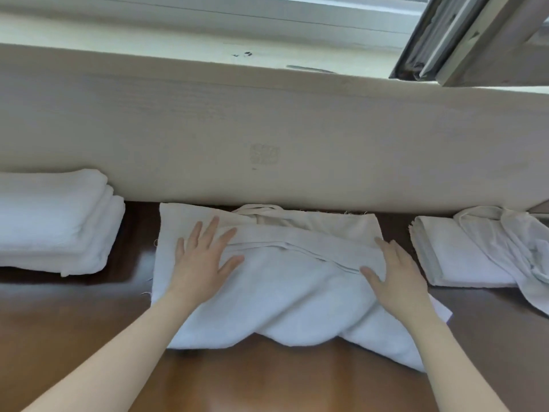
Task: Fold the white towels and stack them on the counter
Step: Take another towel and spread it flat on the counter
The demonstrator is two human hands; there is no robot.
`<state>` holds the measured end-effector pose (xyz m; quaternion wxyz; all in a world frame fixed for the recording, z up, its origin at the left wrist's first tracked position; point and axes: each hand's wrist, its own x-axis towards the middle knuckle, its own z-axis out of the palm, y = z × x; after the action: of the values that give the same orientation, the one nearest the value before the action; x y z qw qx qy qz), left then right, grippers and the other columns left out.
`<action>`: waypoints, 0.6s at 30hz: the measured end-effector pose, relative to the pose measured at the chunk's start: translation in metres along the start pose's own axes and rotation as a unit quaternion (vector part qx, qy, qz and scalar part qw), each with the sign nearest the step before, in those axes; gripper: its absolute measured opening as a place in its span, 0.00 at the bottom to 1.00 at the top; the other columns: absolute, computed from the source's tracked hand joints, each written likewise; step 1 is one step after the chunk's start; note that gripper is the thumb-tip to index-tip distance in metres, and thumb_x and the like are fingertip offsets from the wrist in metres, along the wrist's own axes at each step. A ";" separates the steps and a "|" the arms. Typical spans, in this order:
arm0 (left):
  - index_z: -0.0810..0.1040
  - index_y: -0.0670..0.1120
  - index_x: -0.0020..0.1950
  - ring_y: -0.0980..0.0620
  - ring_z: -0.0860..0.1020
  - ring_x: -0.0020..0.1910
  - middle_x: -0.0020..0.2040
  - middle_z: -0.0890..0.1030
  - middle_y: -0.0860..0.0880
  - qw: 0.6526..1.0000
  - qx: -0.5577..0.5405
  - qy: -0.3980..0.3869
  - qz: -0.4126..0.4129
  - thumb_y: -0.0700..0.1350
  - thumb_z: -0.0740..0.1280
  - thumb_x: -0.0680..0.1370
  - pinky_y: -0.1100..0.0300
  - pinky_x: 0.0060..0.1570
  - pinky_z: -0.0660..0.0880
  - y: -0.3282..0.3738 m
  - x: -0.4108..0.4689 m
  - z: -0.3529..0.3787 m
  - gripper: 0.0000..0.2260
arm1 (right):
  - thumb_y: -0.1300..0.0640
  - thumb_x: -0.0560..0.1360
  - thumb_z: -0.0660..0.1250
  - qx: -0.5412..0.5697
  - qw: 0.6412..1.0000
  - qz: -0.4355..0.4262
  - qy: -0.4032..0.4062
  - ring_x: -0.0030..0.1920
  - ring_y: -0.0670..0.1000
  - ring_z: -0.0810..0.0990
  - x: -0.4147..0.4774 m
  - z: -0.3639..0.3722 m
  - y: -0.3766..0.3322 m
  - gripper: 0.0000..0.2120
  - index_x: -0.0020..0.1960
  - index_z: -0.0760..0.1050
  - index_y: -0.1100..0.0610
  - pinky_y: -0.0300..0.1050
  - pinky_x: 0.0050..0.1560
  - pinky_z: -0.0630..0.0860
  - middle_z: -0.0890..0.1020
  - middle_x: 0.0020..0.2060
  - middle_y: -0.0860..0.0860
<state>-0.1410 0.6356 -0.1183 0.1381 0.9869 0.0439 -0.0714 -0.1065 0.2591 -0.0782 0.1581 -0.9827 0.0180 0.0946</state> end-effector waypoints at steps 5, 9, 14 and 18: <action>0.56 0.47 0.80 0.42 0.59 0.77 0.80 0.58 0.44 0.958 -0.184 0.050 -0.213 0.64 0.63 0.77 0.40 0.73 0.61 -0.040 -0.037 0.027 0.38 | 0.39 0.79 0.58 -0.017 0.993 0.100 -0.057 0.75 0.62 0.57 -0.029 0.033 0.031 0.33 0.79 0.47 0.40 0.65 0.67 0.66 0.55 0.79 0.54; 0.64 0.48 0.75 0.49 0.77 0.56 0.65 0.73 0.50 0.905 -0.326 0.058 -0.266 0.64 0.68 0.74 0.51 0.56 0.73 -0.042 -0.055 0.031 0.36 | 0.46 0.80 0.62 0.051 0.992 0.110 -0.018 0.66 0.65 0.70 -0.031 0.040 0.029 0.31 0.79 0.54 0.44 0.62 0.61 0.71 0.69 0.70 0.60; 0.71 0.53 0.63 0.56 0.78 0.45 0.43 0.80 0.53 0.884 -0.363 0.035 -0.292 0.63 0.69 0.74 0.60 0.43 0.69 -0.032 -0.069 0.034 0.23 | 0.64 0.79 0.61 0.100 0.988 0.098 0.069 0.56 0.66 0.74 -0.029 0.035 0.018 0.17 0.68 0.71 0.56 0.58 0.52 0.72 0.76 0.58 0.64; 0.66 0.53 0.37 0.56 0.66 0.27 0.27 0.68 0.54 0.885 -0.387 -0.042 -0.253 0.61 0.69 0.75 0.59 0.33 0.61 -0.038 -0.078 0.028 0.18 | 0.69 0.78 0.59 0.129 0.982 0.086 0.111 0.55 0.65 0.75 -0.035 0.022 0.015 0.16 0.63 0.76 0.61 0.52 0.51 0.69 0.77 0.55 0.62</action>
<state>-0.2253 0.6592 -0.1435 0.4884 0.8061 0.3107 -0.1228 -0.1455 0.2519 -0.0967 0.2720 -0.9533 0.1315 -0.0048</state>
